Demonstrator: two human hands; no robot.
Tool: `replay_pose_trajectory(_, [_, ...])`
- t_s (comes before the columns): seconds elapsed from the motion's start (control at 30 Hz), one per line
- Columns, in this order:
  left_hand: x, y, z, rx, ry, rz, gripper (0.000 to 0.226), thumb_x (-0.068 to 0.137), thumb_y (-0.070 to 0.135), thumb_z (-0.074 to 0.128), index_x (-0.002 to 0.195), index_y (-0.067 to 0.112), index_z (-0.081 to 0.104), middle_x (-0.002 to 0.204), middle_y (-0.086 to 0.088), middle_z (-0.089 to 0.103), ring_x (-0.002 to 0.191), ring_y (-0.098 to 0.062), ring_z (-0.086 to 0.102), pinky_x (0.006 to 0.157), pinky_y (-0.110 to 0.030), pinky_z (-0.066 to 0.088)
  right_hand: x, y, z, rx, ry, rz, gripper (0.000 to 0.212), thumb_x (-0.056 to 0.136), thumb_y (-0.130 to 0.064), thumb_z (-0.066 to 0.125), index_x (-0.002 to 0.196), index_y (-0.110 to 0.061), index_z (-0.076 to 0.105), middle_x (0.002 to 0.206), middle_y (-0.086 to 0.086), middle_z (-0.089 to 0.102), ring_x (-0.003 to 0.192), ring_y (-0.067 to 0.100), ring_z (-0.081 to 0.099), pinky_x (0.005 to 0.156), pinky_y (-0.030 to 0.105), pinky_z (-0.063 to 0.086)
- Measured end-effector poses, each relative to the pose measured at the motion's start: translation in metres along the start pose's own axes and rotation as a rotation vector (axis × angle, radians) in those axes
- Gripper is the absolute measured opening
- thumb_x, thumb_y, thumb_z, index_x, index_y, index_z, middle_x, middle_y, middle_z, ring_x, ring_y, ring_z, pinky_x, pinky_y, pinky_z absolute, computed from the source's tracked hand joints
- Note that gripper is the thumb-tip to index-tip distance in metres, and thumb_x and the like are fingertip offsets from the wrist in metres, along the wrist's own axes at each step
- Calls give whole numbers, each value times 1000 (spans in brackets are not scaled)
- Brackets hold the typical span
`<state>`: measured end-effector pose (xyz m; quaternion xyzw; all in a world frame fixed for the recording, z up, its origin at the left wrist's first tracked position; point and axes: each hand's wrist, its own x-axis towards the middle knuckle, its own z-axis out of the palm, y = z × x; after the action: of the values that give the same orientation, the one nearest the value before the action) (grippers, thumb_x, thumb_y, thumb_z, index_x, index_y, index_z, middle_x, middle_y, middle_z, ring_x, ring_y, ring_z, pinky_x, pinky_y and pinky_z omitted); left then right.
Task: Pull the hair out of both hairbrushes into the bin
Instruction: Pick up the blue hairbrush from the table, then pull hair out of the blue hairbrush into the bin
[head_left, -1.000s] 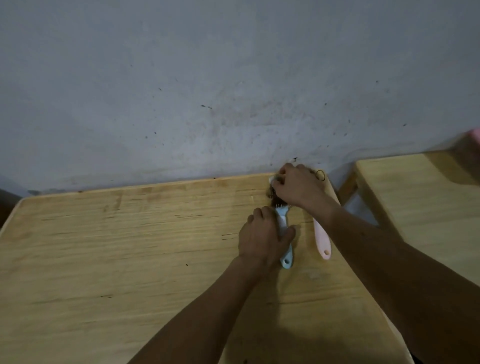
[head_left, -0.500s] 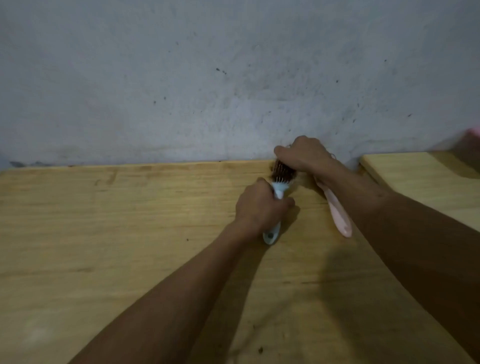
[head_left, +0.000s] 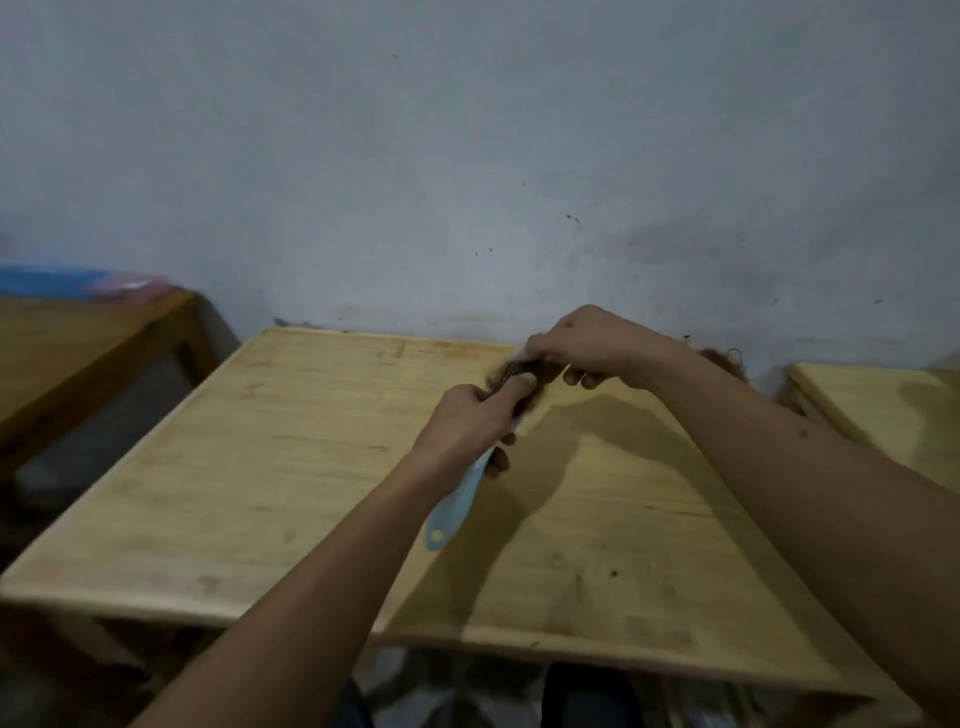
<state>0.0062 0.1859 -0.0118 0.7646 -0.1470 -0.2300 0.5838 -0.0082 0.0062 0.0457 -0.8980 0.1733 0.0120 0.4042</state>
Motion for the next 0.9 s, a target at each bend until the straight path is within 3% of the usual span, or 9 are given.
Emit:
replay_pose_trajectory(0.1, [-27,-17,-29,-14,47,-15,43,92,51,64,93,7,63,76,-11,65,48,-22,54,45,-29,43,-17,-27,34,-34,-109,-58,32,85,-41,81,76,-12,69,73,1,70,65,18,57,51,27,44])
replay_pose_trajectory(0.3, [-74,-49,-79,-70,143,-23,35,91,43,69,90,8,64,71,-9,60,46,-19,46,45,-28,36,-37,-64,93,-60,-203,-131,35,85,-43,81,88,-9,75,78,0,74,65,17,58,57,30,45])
replay_pose_trajectory(0.5, [-113,-72,-122,-132,107,-49,27,83,14,77,101,-6,71,81,-14,68,67,-21,59,65,-35,48,-44,-81,140,6,-174,-186,40,88,-36,81,100,1,77,79,3,72,58,13,56,48,24,42])
replay_pose_trajectory(0.6, [-129,-89,-140,-198,105,-59,31,81,9,79,106,-8,70,86,-18,72,72,-24,64,72,-37,54,-46,-90,159,29,-191,-214,33,86,-30,83,97,1,78,78,5,73,56,11,55,47,23,41])
replay_pose_trajectory(0.73, [-152,-107,-162,-335,156,-103,36,87,15,78,117,4,62,88,-19,72,67,-28,64,59,-35,59,-43,-110,191,83,-221,-283,23,82,-28,88,85,-8,78,73,6,76,48,8,54,46,23,39])
replay_pose_trajectory(0.9, [-184,-137,-200,-315,317,-127,45,81,20,84,121,15,64,77,-9,67,60,-20,59,52,-32,51,-35,-148,247,88,-299,-374,19,80,-24,89,78,-9,77,77,11,80,45,8,53,46,23,38])
